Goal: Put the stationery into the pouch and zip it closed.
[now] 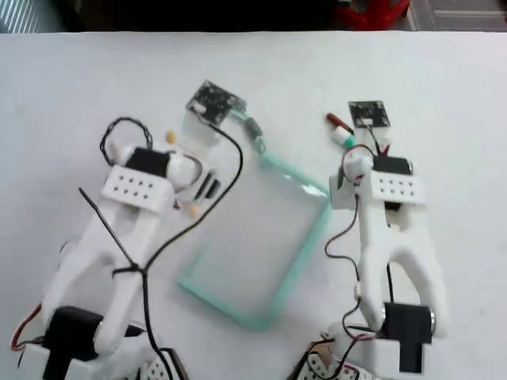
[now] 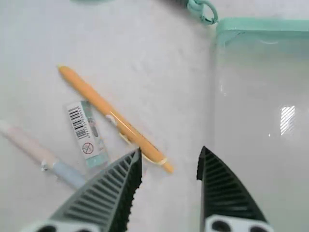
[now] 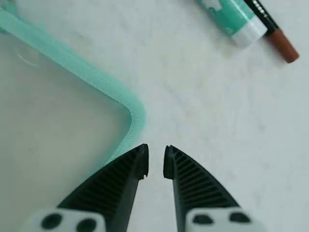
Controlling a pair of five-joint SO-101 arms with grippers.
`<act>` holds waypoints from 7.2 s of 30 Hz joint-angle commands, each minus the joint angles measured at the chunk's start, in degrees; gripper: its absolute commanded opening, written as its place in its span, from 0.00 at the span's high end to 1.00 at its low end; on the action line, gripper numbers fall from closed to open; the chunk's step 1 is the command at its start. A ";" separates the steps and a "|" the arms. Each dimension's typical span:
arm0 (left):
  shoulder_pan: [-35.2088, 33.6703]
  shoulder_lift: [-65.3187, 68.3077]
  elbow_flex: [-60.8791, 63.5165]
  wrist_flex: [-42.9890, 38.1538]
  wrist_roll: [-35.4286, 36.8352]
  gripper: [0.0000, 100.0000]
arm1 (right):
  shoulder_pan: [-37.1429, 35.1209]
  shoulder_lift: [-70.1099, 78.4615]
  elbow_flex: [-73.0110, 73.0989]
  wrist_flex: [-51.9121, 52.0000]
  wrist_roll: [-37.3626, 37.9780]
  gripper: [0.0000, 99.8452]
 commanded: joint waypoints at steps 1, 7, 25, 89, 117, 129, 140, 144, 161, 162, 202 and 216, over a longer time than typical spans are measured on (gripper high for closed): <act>-1.19 -6.64 5.63 -5.89 2.55 0.80 | -1.63 1.54 -6.77 4.44 0.62 0.94; -6.02 -11.91 12.13 -13.19 9.49 0.80 | -1.71 1.45 -7.74 5.58 -1.14 0.94; -4.00 -17.63 27.87 -29.71 9.32 0.80 | -15.43 -1.54 -11.60 3.12 30.33 0.94; 5.14 -57.36 51.25 4.40 -16.44 0.80 | -14.99 60.62 -86.86 33.63 25.85 0.98; 1.54 -43.21 46.68 -0.97 -10.02 0.80 | -20.97 48.31 -69.54 33.19 42.46 0.75; 1.54 -43.21 46.68 -1.05 -10.29 0.80 | -19.30 61.85 -77.36 33.27 45.71 0.69; 1.54 -43.21 46.77 -1.05 -10.29 0.80 | -18.68 66.86 -77.19 33.45 58.29 0.87; 1.54 -43.21 46.77 -1.05 -10.29 0.80 | -18.68 65.98 -77.19 33.45 61.45 0.88; 1.54 -43.21 46.77 -1.14 -10.29 0.80 | -20.97 44.35 -55.38 33.54 74.46 0.98; 1.54 -43.21 46.77 -1.14 -10.29 0.80 | -21.05 43.82 -55.21 33.54 74.20 0.98; -9.63 -61.41 41.85 4.13 0.97 0.80 | -24.57 48.84 -68.13 32.66 29.45 0.66; -8.66 -86.73 54.95 10.02 -4.92 0.80 | -24.31 65.80 -77.80 33.36 29.63 0.66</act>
